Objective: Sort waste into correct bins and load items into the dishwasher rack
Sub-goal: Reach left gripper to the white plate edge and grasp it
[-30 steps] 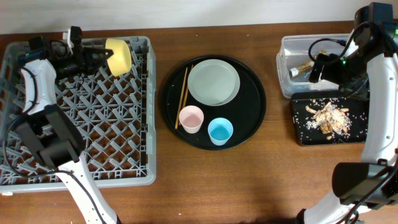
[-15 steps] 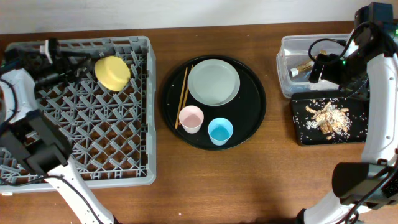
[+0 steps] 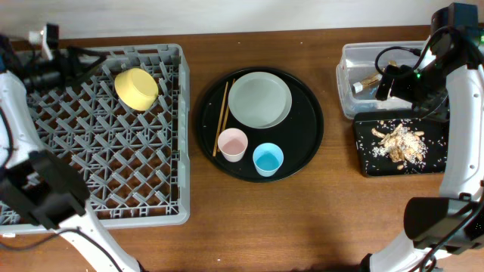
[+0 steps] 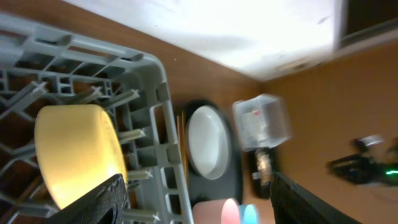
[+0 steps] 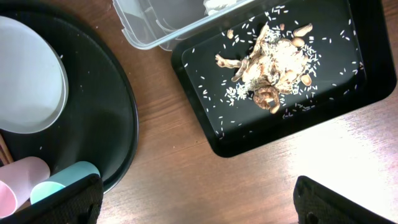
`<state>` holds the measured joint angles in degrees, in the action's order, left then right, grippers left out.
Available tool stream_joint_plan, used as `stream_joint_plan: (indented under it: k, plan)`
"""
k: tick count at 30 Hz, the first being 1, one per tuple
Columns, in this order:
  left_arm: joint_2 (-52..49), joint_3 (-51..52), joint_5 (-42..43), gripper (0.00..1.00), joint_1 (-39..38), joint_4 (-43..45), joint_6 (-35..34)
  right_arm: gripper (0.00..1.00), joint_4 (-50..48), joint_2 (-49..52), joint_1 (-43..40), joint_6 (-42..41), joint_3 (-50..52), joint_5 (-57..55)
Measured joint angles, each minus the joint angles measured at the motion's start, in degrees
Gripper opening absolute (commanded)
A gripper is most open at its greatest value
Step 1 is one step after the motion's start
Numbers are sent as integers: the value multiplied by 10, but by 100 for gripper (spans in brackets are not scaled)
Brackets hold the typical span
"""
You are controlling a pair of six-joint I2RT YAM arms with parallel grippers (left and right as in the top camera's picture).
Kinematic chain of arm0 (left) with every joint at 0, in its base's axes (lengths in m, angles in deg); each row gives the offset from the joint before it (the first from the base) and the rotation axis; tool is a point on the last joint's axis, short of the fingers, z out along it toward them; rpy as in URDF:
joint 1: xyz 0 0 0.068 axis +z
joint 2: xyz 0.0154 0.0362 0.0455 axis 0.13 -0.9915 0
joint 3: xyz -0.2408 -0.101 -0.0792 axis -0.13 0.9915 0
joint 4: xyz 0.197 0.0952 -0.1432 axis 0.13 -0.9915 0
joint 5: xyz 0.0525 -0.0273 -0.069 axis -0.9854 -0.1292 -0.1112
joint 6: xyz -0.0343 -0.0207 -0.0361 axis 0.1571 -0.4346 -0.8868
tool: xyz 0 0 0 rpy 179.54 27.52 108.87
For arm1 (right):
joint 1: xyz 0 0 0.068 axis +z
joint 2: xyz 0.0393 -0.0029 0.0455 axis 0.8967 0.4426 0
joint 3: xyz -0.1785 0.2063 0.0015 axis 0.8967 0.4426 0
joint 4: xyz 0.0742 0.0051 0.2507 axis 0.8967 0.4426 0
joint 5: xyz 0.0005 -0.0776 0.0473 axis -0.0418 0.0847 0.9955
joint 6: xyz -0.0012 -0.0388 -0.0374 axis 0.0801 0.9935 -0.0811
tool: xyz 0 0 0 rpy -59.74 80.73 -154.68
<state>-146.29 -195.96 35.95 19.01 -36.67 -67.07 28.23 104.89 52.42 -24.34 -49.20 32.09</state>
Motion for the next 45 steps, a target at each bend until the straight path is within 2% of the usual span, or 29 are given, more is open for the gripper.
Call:
stream_joint_plan:
  k: [6, 12, 17, 24, 32, 38, 45]
  plan:
    - [165, -10, -250, 74, -132, -64, 14, 98, 0, 0, 0, 0, 0, 0]
    - [198, -13, -346, 68, -243, -172, 17, 98, 0, 0, 0, 0, 0, 0]
    - [198, -13, -426, 68, -329, -189, 11, 98, -3, 0, 0, 0, 0, 0]
    - [189, -13, -487, 66, -435, -145, -6, 98, -5, 0, 0, 0, 0, 11]
    - [98, -12, -531, 63, -508, -135, -37, 98, -5, 0, 0, 0, 0, 16]
    - [42, -12, -538, 62, -559, -66, -37, 98, -5, 0, 0, 0, 0, 16]
    - [-43, -11, -585, 61, -619, 15, -37, 98, -5, 0, 0, 1, 0, 16]
